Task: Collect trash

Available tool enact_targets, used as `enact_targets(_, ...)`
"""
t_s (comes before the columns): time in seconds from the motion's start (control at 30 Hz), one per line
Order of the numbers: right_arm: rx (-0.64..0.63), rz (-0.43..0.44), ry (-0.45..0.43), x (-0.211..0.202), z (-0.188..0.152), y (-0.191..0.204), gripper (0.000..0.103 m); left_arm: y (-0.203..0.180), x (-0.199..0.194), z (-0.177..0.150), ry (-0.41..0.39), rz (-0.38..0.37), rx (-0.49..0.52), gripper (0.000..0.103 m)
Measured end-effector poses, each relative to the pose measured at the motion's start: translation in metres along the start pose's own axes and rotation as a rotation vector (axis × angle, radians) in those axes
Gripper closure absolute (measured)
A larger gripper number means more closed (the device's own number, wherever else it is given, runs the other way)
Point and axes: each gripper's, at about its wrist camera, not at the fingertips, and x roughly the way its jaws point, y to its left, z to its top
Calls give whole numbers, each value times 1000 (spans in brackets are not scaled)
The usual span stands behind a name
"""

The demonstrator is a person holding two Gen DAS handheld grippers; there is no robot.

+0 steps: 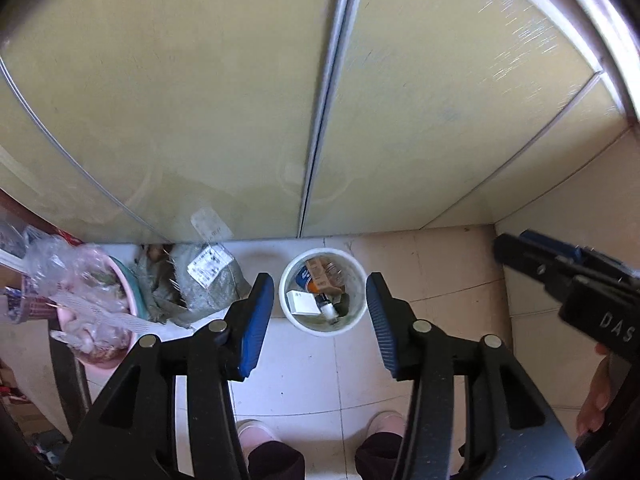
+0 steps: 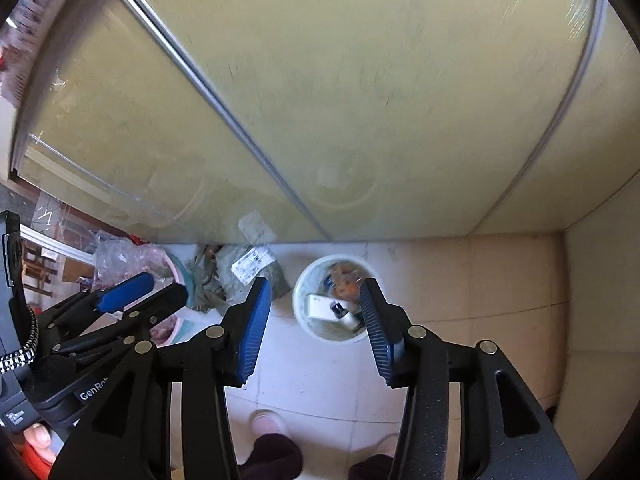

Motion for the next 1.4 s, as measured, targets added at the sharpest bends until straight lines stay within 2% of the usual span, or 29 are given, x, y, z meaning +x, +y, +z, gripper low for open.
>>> enact_targets(0.13, -44, -41, -98, -95, 16, 5, 60, -25, -72, 12, -59, 5, 4, 55)
enact_targets(0.27, -72, -34, -198, -190, 30, 10, 60, -55, -168, 24, -156, 14, 4, 49)
enact_targets(0.33, -94, -29, -265, -251, 34, 12, 60, -70, -219, 25, -223, 25, 3, 44)
enact_targets(0.47, -134, -33, -394, -334, 28, 27, 60, -91, -326, 19, -384, 2, 1, 37)
enact_targets(0.57, -151, -22, -534, -406, 14, 43, 60, -102, -392, 7, -504, 14, 33, 33)
enact_targets(0.63, -155, -7, -608, -436, -1, 61, 60, -110, -432, -1, -568, 19, 57, 32)
enact_targets(0.8, -167, 41, -735, -488, -40, 102, 59, -110, -521, -40, -716, 5, 108, 27)
enact_targets(0.87, -178, 51, -764, -494, -52, 117, 54, -109, -548, -60, -757, -12, 127, 19)
enact_targets(0.93, -181, 54, -789, -504, -69, 130, 49, -104, -572, -82, -795, -24, 145, 17)
enact_targets(1.0, -199, 55, -802, -513, -88, 146, 38, -100, -588, -99, -812, -26, 149, 7)
enact_targets(1.03, -203, 49, -812, -517, -96, 151, 36, -97, -595, -107, -819, -24, 146, 1)
enact_targets(1.13, -207, 35, -849, -525, -117, 163, 19, -85, -610, -130, -828, -43, 145, 1)
enact_targets(1.2, -201, 22, -876, -530, -130, 167, 3, -79, -615, -140, -821, -44, 145, 1)
enact_targets(1.23, -201, 15, -887, -531, -136, 171, 0, -76, -618, -145, -822, -44, 144, 1)
enact_targets(1.4, -218, -5, -883, -531, -150, 185, 0, -66, -626, -164, -830, -59, 135, 1)
